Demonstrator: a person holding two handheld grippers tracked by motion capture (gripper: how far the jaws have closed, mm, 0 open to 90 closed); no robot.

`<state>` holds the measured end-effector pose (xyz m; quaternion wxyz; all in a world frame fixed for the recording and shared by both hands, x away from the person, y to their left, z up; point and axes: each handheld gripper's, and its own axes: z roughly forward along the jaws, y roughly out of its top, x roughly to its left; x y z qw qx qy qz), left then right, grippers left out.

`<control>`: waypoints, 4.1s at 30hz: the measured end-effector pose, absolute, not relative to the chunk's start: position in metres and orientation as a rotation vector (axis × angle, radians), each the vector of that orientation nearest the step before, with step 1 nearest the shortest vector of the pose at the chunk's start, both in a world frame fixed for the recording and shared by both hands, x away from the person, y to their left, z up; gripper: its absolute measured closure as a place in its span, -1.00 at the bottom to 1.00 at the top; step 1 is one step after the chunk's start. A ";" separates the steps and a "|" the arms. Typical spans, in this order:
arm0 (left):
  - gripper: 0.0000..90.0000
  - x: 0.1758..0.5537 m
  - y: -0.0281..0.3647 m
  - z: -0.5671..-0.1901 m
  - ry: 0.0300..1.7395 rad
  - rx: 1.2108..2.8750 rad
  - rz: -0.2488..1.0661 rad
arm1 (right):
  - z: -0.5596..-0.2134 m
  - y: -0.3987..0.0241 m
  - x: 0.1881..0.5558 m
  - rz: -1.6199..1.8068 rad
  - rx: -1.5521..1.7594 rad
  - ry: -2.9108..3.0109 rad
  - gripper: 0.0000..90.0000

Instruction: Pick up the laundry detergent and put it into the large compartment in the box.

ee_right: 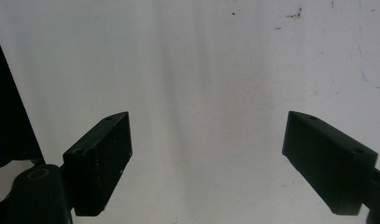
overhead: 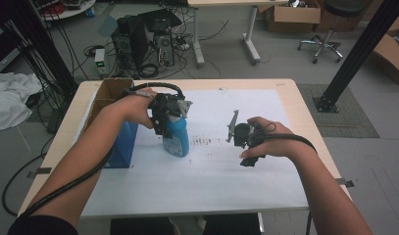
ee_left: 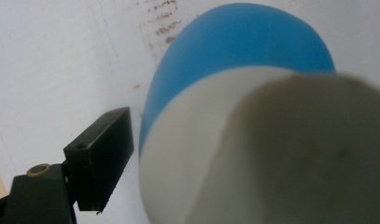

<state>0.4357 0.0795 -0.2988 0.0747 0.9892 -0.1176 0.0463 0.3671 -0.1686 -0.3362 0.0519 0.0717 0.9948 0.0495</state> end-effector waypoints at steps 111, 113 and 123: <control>-0.06 0.419 0.104 -0.169 0.782 2.924 0.064 | -0.332 -0.168 0.376 0.185 0.127 3.023 -0.64; -0.06 0.418 0.109 -0.159 0.876 2.898 0.089 | -0.332 -0.167 0.377 0.174 0.115 3.026 -0.64; -0.06 0.419 0.125 -0.139 1.184 2.761 0.112 | -0.329 -0.165 0.378 0.177 0.096 3.024 -0.64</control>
